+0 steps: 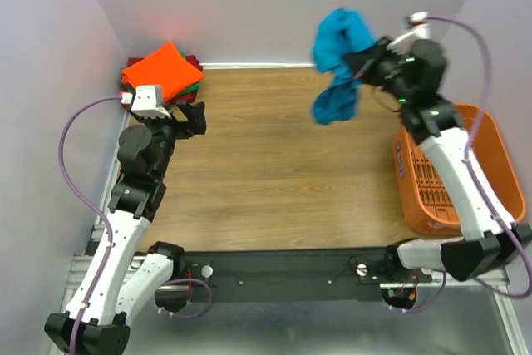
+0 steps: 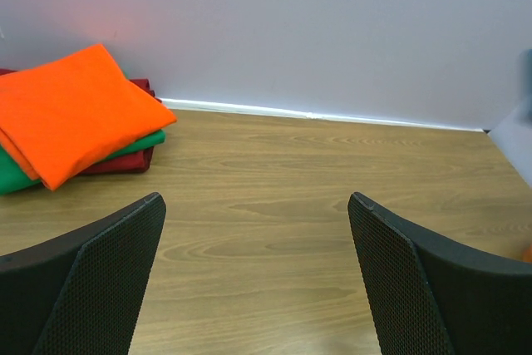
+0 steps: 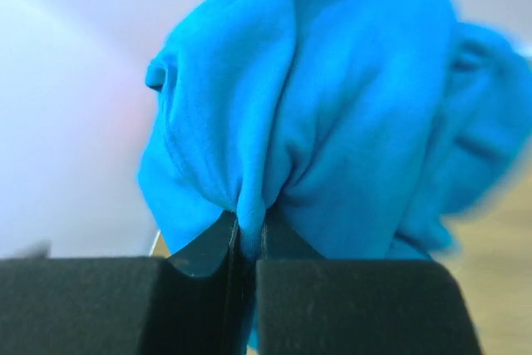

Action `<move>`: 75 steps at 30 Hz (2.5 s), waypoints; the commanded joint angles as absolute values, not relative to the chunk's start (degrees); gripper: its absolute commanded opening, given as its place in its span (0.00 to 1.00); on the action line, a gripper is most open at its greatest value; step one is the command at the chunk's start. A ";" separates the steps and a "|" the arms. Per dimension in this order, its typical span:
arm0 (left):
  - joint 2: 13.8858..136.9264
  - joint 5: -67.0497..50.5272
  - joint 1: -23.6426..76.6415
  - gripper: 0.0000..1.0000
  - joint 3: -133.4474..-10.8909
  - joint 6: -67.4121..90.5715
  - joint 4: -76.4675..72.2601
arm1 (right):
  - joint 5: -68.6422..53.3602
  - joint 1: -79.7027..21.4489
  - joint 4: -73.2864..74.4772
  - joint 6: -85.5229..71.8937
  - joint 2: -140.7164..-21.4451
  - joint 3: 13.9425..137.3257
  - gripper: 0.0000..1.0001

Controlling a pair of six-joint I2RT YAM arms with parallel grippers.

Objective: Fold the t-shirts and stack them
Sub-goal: Move the tshirt to the center of the board, then flatten the tshirt out

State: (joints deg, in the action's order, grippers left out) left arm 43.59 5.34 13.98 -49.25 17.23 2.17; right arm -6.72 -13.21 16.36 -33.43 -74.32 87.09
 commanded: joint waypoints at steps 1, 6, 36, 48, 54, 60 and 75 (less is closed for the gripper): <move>42.72 6.50 13.89 0.98 -48.78 17.31 1.14 | -1.33 -25.99 13.72 -30.95 -78.91 80.96 0.23; 43.42 6.06 13.89 0.98 -48.87 17.40 1.14 | 3.07 -32.78 13.28 -31.81 -85.60 71.12 0.94; 55.71 7.29 25.48 0.67 -19.35 41.75 -14.67 | 9.04 -45.53 -9.84 -45.61 -101.87 48.52 0.56; 69.16 12.74 30.23 0.67 -19.16 41.92 -22.05 | 10.98 -45.53 -9.32 -45.97 -98.44 48.52 0.20; 73.83 13.27 31.20 0.50 -21.27 41.57 -23.64 | 12.57 -45.53 -7.91 -45.18 -96.16 48.95 0.15; 72.17 14.59 31.29 0.00 -23.20 39.99 -23.03 | 17.39 -45.35 -4.31 -42.72 -92.29 51.14 0.10; 38.77 27.51 30.94 0.00 -51.64 31.12 10.54 | 31.20 -40.34 13.18 -27.08 -70.50 70.04 0.06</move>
